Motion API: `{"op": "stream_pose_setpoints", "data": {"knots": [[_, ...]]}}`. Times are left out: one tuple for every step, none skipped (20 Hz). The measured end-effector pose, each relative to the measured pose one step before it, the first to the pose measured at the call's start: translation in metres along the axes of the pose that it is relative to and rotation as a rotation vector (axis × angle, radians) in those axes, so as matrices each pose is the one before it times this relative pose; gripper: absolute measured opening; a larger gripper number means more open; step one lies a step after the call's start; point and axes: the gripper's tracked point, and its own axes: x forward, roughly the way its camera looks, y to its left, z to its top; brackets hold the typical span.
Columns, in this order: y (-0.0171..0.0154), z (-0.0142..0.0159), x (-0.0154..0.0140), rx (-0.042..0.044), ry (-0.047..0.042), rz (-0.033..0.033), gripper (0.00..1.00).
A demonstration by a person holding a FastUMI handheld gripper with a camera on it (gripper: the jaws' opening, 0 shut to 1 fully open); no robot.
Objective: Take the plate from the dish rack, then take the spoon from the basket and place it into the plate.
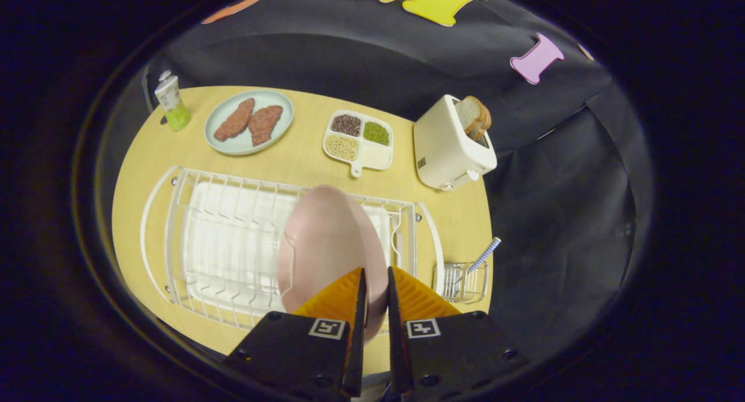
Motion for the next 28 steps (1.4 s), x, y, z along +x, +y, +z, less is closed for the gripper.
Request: {"op": "stream_pose_setpoints", "data": {"knots": [[0.00399,0.00244,-0.00366,0.00901,-0.02309,0.0109,0.24],[0.00051,0.00017,-0.00352,0.00478,-0.01203,-0.0109,0.21],[-0.0003,0.00057,-0.00374,0.00416,-0.01922,-0.00478,0.18],[-0.00126,0.00146,-0.0029,0.00074,-0.01469,-0.01368,0.16],[-0.00114,0.00011,-0.00289,0.00741,-0.01024,-0.01364,0.15],[-0.00335,0.00049,-0.00275,0.01157,-0.01151,-0.01561,0.14],[0.00101,-0.00183,-0.00118,0.01443,0.00163,-0.0039,0.14],[0.00049,-0.00039,-0.00021,0.01745,-0.00703,-0.00511,0.14],[0.00053,-0.00136,0.00129,0.02837,-0.00644,-0.00825,0.14],[0.00037,-0.00162,-0.00132,0.00815,-0.00391,-0.00823,0.14],[0.00014,-0.00206,-0.00145,0.00378,-0.01017,-0.01296,0.14],[0.00146,0.00053,-0.00068,0.00826,-0.01603,-0.01706,0.13],[0.00123,-0.00154,-0.00059,0.00595,-0.01456,-0.02887,0.13],[0.00268,-0.00077,-0.0023,0.00605,-0.02015,-0.02433,0.13],[0.00239,0.00108,-0.00406,-0.00341,-0.02811,-0.03546,0.14],[0.00299,-0.00122,-0.00283,-0.00401,-0.01747,-0.03071,0.14],[0.00209,-0.0025,-0.00419,-0.00366,-0.00927,-0.03113,0.14],[-0.00227,-0.00026,-0.00461,-0.00626,-0.01695,-0.04126,0.14],[-0.00129,0.00102,-0.00537,0.00184,-0.02132,-0.03427,0.14],[-0.00174,0.0009,-0.00309,-0.00195,-0.02318,-0.02931,0.14],[-0.00163,0.00213,-0.00685,-0.00868,-0.01853,-0.01653,0.14],[-0.00094,-0.00013,-0.00458,-0.00262,-0.01298,0.00057,0.14],[0.00083,-0.00128,-0.00453,0.00274,-0.00702,0.00682,0.14],[-0.00263,-0.00172,-0.00419,0.0024,-0.00992,0.01104,0.14],[-0.00186,-0.00215,-0.0013,0.00632,-0.00684,0.02556,0.14],[0.00066,-0.004,-0.0046,0.00139,-0.00562,0.0485,0.14],[0.00041,-0.00612,-0.00266,0.00604,-0.00034,0.06725,0.14],[-0.00067,-0.00871,-0.00367,0.01165,0.00828,0.0671,0.14]]}}
